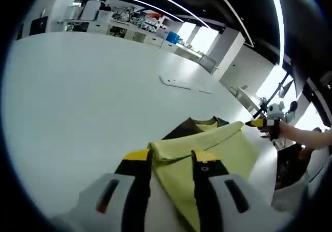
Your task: Fold the garment on the visible template until the final outline fits inside the template.
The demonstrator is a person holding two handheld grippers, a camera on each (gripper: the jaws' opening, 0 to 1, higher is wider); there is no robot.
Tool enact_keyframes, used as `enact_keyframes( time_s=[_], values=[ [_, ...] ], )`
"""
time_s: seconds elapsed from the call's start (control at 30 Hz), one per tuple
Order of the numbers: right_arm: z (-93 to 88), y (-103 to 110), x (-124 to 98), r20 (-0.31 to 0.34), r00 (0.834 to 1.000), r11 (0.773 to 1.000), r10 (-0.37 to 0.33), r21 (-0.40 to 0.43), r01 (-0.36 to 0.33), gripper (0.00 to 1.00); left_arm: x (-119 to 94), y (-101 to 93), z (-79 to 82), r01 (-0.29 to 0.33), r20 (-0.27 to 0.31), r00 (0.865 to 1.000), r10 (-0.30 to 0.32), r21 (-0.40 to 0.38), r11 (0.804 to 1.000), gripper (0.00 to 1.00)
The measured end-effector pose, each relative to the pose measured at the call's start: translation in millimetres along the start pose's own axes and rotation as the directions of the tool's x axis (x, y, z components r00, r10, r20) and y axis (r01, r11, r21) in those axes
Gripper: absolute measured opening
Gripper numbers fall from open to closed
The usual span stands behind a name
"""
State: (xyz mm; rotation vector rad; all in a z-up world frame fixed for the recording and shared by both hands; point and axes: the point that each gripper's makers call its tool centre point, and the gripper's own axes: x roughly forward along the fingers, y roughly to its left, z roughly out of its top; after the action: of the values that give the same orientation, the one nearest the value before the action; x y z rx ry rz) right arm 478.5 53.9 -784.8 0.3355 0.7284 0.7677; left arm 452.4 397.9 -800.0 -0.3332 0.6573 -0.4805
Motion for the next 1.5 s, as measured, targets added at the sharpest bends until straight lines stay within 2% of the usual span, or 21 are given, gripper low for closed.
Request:
enact_keyframes(
  time_s=[0.07,0.17,0.27,0.43,0.5,0.6,0.83,0.97,1.1,1.27,1.4,1.5],
  values=[
    [-1.5,3,0,-0.003,1.000,1.000,0.000,-0.018,0.000,0.46,0,-1.7,-0.1,0.010,-0.002,1.000,-0.010,0.021,1.000,0.42],
    [-1.5,4,0,0.004,1.000,0.998,-0.003,-0.058,0.003,0.59,-1,-7.6,-2.7,0.030,-0.013,0.999,-0.030,0.042,0.999,0.49],
    [-5.5,4,1,-0.016,1.000,0.997,0.003,-0.082,-0.004,0.67,-4,-18.9,-9.0,0.051,-0.031,0.998,-0.049,0.072,0.996,0.56],
    [-13.4,10,3,-0.042,0.999,0.990,0.008,-0.143,-0.014,0.76,-8,-38.5,-18.6,0.110,-0.072,0.992,-0.103,0.107,0.988,0.70],
    [-15.1,12,3,-0.054,0.998,0.989,0.019,-0.147,-0.027,0.77,-10,-45.5,-21.7,0.134,-0.084,0.989,-0.124,0.121,0.984,0.72],
    [-16.1,10,4,-0.064,0.998,0.986,0.022,-0.162,-0.032,0.79,-12,-43.9,-24.4,0.140,-0.104,0.986,-0.127,0.135,0.981,0.72],
    [-21.8,15,5,-0.082,0.996,0.982,0.034,-0.185,-0.048,0.79,-11,-45.8,-23.1,0.169,-0.108,0.982,-0.155,0.137,0.976,0.71],
    [-27.8,21,5,-0.092,0.995,0.981,0.042,-0.184,-0.058,0.78,-8,-59.3,-31.2,0.182,-0.124,0.978,-0.166,0.131,0.975,0.71],
    [-31.9,26,6,-0.097,0.994,0.983,0.058,-0.170,-0.074,0.75,-2,-50.7,-33.8,0.188,-0.138,0.976,-0.171,0.127,0.974,0.70],
    [-34.6,30,11,-0.108,0.992,0.982,0.071,-0.167,-0.088,0.75,5,-54.7,-40.8,0.186,-0.153,0.974,-0.168,0.115,0.976,0.70],
    [-33.6,35,19,-0.102,0.991,0.981,0.083,-0.167,-0.099,0.74,10,-56.4,-38.2,0.190,-0.146,0.974,-0.174,0.108,0.976,0.69],
    [-31.8,31,28,-0.106,0.991,0.981,0.081,-0.166,-0.098,0.74,14,-55.3,-32.9,0.191,-0.135,0.975,-0.177,0.106,0.976,0.69]
  ],
)
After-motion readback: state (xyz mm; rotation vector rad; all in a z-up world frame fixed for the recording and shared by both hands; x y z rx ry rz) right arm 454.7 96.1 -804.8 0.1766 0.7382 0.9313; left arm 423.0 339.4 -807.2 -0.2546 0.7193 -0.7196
